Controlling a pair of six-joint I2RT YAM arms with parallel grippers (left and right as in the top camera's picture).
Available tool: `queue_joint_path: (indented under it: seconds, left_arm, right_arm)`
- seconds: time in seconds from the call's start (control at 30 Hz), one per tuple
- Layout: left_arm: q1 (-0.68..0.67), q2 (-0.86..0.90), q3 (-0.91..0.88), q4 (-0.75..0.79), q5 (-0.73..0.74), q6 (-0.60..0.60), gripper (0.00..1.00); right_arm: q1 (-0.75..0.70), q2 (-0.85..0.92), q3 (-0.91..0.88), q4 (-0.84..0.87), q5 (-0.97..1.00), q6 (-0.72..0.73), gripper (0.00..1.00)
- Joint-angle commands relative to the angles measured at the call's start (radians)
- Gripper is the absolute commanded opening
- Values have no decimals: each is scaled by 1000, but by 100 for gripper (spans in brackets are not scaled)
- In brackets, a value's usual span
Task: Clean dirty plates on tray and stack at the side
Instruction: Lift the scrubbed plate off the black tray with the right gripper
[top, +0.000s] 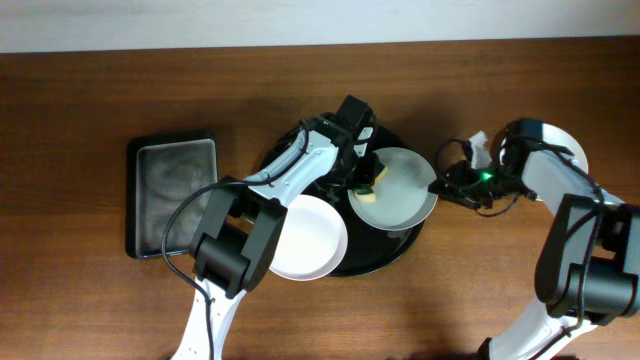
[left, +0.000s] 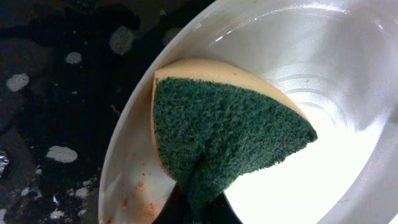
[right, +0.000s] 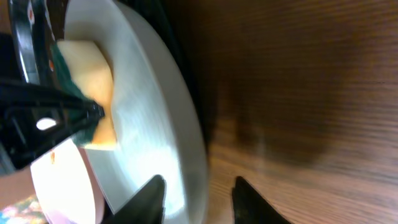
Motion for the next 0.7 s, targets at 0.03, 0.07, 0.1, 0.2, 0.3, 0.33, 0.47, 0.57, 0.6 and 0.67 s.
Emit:
queue_joint_path:
  seconds: [0.03, 0.07, 0.1, 0.2, 0.3, 0.33, 0.47, 0.57, 0.6, 0.67]
  left_arm:
    - [-34, 41, -37, -10, -23, 21, 1]
    - [-34, 41, -37, -10, -23, 21, 1]
    - [-34, 41, -37, -10, -23, 21, 1]
    - [-27, 39, -33, -16, -7, 20, 1]
    - [14, 23, 19, -89, 21, 27, 6]
    - [27, 8, 32, -103, 38, 46, 9]
    - [34, -49, 31, -148, -70, 47, 3]
    - [21, -48, 31, -200, -335, 38, 0]
    - [21, -48, 31, -211, -390, 7, 0]
    - [26, -50, 38, -224, -417, -42, 1]
  right_arm:
    - [78, 4, -13, 61, 85, 52, 16]
    - [78, 4, -13, 66, 92, 53, 4]
    - [77, 3, -12, 66, 92, 57, 4]
    - [78, -60, 2, 43, 125, 81, 4]
    - [79, -186, 11, 3, 212, 91, 4]
    - [84, -222, 11, -5, 246, 105, 4]
    - [230, -318, 33, -57, 531, 184, 4]
    - [363, -317, 90, -151, 800, 270, 4]
    - [394, -317, 109, -178, 867, 293, 4]
    - [405, -317, 154, -232, 924, 296, 4]
